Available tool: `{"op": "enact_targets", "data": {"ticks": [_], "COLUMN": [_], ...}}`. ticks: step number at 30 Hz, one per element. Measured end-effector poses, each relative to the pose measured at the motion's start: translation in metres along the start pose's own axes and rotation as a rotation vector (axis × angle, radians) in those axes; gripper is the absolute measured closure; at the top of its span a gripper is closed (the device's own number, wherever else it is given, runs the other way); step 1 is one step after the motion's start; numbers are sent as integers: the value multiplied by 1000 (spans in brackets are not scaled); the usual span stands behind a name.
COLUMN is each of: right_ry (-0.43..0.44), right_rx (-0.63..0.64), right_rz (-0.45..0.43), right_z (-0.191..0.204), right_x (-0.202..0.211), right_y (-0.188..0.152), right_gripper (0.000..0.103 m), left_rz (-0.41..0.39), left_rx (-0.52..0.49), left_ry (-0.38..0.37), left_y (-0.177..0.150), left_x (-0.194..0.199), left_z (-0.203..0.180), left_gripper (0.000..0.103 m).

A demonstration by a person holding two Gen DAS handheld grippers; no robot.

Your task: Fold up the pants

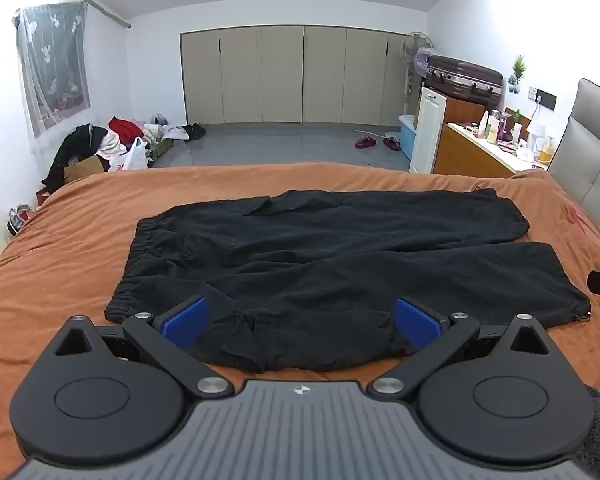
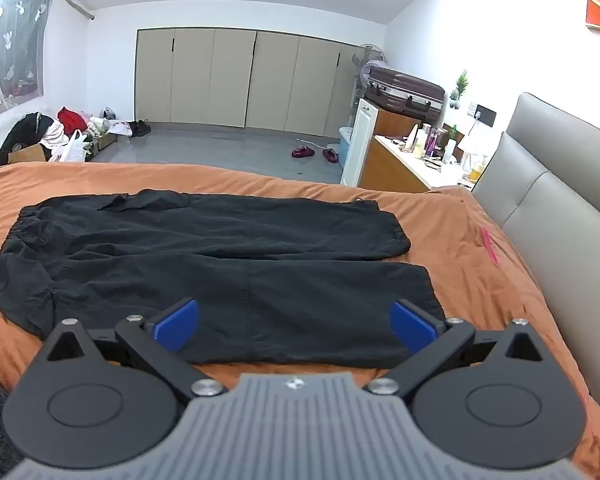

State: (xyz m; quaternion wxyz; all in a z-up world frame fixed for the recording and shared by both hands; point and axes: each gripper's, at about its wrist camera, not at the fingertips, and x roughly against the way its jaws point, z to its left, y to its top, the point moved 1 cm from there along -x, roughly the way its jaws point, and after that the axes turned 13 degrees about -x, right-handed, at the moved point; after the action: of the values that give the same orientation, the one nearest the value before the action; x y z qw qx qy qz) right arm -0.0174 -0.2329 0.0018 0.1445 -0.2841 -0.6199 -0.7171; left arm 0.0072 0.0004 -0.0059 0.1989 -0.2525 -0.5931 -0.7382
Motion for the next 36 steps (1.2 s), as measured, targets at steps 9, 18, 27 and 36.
{"op": "enact_targets", "data": {"ticks": [9,18,27,36], "right_ry": [5,4,18,11], "right_rx": [-18,-17,-25,-4], "right_rz": [-14,0,8,-2], "right_z": [0,-1,-1,2], "right_x": [7,-2,-3,-1], "right_y": [-2,-1,-2,-3], "right_gripper": [5,5,5,5], "left_rz": [-8,-13,-30,-31], "left_rx": [-2,-15,-26,-36], "left_ry": [22,36,46,53], "left_y": [5,5,2,1], "left_x": [-2,5,7,6], "left_z": [9,3,4,1], "left_gripper": [0,0,0,0]}}
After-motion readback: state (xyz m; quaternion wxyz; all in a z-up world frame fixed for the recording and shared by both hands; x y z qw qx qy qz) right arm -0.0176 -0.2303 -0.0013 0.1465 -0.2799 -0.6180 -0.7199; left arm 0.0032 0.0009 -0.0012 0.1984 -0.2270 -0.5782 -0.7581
